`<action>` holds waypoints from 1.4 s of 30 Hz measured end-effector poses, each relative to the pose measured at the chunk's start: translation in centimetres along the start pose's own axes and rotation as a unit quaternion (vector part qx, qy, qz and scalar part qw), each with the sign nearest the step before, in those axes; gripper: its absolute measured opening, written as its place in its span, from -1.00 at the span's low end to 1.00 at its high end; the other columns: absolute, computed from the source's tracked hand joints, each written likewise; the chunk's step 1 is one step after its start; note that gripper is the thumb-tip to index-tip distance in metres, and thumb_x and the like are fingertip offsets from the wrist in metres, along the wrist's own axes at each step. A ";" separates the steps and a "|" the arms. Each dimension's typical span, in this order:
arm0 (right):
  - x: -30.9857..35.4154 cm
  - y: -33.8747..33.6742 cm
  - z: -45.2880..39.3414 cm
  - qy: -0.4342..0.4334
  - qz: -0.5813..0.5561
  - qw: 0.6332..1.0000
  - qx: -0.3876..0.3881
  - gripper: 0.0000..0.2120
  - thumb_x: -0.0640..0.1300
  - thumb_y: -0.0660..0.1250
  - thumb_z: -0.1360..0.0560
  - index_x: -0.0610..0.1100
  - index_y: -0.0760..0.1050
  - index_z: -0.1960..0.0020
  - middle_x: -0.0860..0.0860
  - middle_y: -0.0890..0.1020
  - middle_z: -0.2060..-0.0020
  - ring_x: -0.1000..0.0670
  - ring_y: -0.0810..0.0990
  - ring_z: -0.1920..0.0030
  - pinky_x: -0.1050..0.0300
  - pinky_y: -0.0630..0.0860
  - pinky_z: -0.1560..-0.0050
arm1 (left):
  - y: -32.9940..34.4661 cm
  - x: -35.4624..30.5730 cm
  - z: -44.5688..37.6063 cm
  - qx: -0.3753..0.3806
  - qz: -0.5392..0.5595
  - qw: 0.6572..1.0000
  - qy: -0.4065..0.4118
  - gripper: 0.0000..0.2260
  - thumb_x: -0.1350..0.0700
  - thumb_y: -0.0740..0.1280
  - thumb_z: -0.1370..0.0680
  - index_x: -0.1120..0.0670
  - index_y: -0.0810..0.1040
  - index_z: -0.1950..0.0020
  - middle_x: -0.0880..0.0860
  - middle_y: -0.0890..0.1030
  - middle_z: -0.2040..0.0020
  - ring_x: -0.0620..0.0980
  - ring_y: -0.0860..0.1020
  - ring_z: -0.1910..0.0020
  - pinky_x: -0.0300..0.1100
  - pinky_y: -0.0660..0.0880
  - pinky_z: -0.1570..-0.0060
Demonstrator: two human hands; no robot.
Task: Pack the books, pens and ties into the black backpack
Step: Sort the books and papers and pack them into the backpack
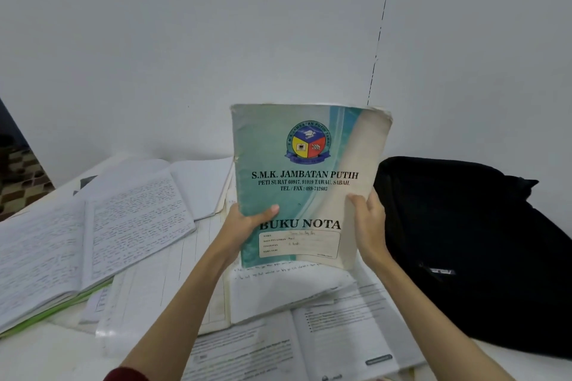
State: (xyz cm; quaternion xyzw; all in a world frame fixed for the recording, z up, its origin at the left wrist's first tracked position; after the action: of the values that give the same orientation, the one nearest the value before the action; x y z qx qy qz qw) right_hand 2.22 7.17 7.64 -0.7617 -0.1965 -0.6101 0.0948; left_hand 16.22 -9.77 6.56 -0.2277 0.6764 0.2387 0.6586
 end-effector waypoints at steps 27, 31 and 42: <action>9.6 -9.4 -0.3 0.084 0.098 0.975 0.179 -0.64 -0.18 0.40 -0.34 -0.05 0.49 -0.12 0.02 0.68 0.04 0.03 0.67 0.06 0.19 0.60 0.13 | 10.4 -17.2 -5.7 0.190 -0.680 0.684 0.184 -0.71 -0.01 0.43 -0.46 0.01 0.35 0.30 -0.04 0.49 0.28 -0.09 0.43 0.34 -0.25 0.28 0.40; 9.5 -16.0 1.0 0.070 0.062 0.995 0.037 -0.77 -0.37 0.35 -0.42 -0.14 0.53 -0.03 -0.02 0.69 0.15 0.01 0.66 0.17 0.20 0.61 0.20 | 16.6 -16.1 -5.6 0.181 -0.635 0.681 0.317 -0.63 -0.02 0.45 -0.43 -0.01 0.50 -0.21 -0.03 0.58 -0.12 0.02 0.53 -0.10 -0.11 0.42 -0.04; 7.3 -32.9 7.4 0.123 -0.094 0.959 -0.238 -0.86 -0.38 0.22 -0.52 -0.25 0.50 -0.01 -0.06 0.70 0.34 -0.01 0.68 0.37 0.13 0.61 0.39 | 26.5 1.1 4.0 0.509 -0.472 0.697 0.178 -0.68 -0.10 0.39 -0.47 -0.04 0.59 -0.19 -0.09 0.60 -0.05 -0.17 0.54 -0.02 -0.18 0.48 -0.14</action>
State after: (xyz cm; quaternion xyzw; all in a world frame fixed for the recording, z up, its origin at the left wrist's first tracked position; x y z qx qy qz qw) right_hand -3.53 41.09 9.84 -0.6592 -0.1036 -0.7345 -0.1234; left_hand 2.78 13.47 6.00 -0.1856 0.6029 -0.5295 0.5672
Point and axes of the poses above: each hand's wrist, its own z-axis away from the middle knuckle, its own y-axis out of the palm, x = y × z, the point moved 5 cm from there along -z, towards the middle knuckle
